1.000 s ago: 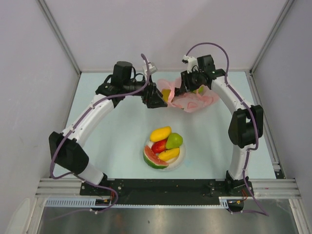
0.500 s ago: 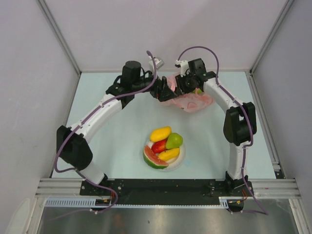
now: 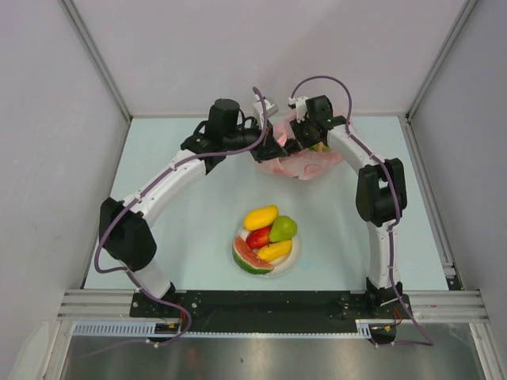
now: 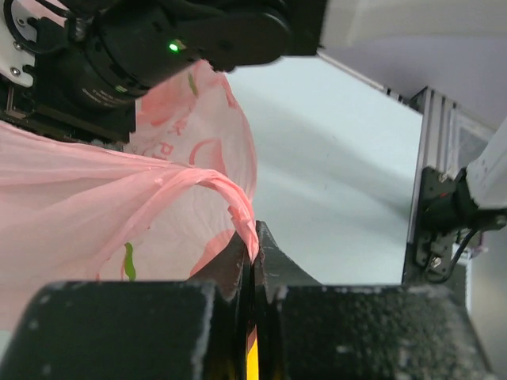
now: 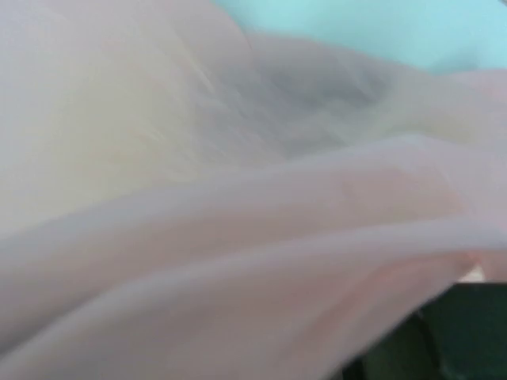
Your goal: Take the fake fruits out of the plastic bag
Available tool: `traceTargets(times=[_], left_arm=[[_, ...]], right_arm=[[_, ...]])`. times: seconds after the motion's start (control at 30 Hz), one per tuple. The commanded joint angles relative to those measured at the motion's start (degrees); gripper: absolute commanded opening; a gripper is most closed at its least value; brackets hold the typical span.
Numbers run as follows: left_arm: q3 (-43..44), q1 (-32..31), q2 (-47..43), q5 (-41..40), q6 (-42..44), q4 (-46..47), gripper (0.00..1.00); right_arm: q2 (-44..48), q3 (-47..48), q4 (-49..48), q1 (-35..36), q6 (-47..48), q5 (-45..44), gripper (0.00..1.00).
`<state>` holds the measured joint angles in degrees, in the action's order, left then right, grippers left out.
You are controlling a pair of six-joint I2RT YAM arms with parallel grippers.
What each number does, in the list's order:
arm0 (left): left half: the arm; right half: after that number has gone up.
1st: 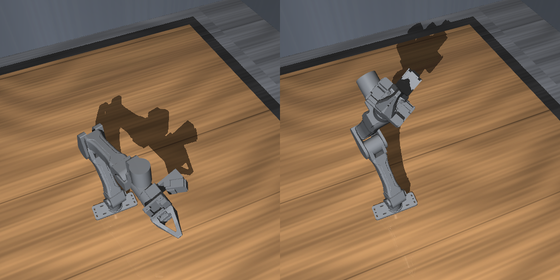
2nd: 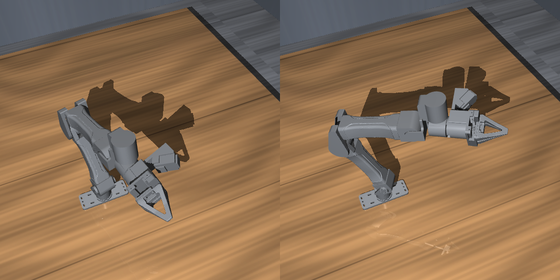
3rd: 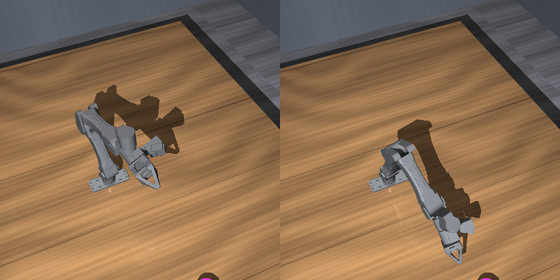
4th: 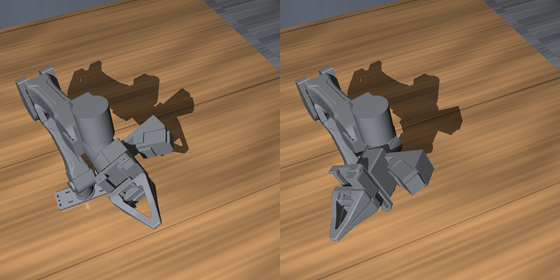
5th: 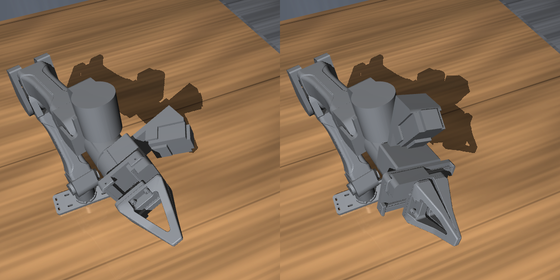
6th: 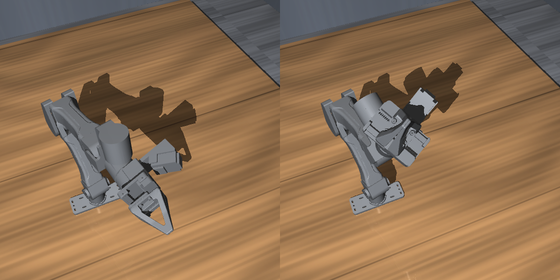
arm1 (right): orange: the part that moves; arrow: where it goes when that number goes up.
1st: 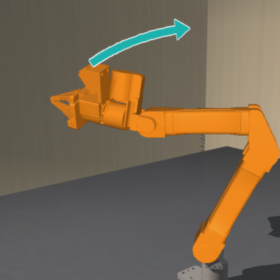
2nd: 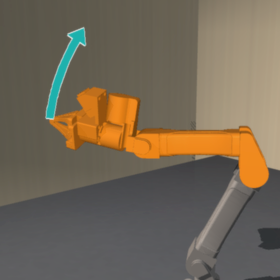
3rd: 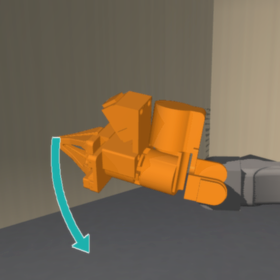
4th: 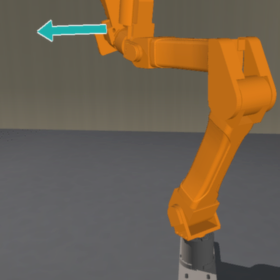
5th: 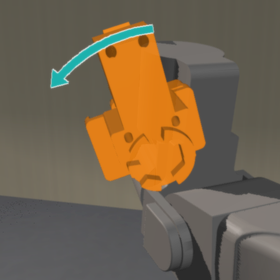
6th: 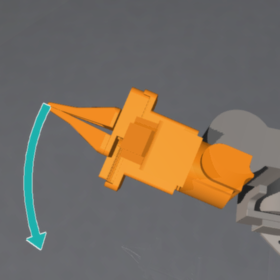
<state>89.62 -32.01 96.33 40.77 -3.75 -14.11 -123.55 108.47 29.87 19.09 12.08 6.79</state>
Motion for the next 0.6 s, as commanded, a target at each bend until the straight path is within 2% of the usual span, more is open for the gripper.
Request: traceTargets(times=[0.0,0.13,0.3,0.43,0.47,0.5,0.57], left_arm=[[-2.9,-0.4,-3.6,1.5,7.8,-2.3,0.00],[-5.6,-0.8,-5.0,2.0,7.7,-2.7,0.00],[-6.7,-1.3,-5.3,2.7,7.7,-3.5,0.00],[-6.8,-1.9,-5.1,2.5,8.1,-4.1,0.00],[-6.7,-2.0,-5.1,2.6,8.1,-4.3,0.00],[-6.6,-2.0,-4.8,2.6,8.2,-4.3,0.00],[-6.0,-2.0,-4.7,2.7,8.7,-5.1,0.00]], right_arm=[[-3.4,2.4,-2.9,-2.3,4.6,-9.6,0.39],[-3.3,2.4,-3.8,-4.6,5.8,-11.7,0.46],[-3.8,2.0,-3.8,-6.4,7.3,-11.7,0.62],[-4.3,2.4,-4.6,-6.5,7.8,-11.9,0.68],[-4.3,2.5,-5.1,-6.5,7.8,-12.9,0.75],[-4.2,2.6,-6.6,-6.4,8.0,-13.5,0.77],[-4.9,3.8,-7.6,-6.5,8.1,-13.6,0.99]])
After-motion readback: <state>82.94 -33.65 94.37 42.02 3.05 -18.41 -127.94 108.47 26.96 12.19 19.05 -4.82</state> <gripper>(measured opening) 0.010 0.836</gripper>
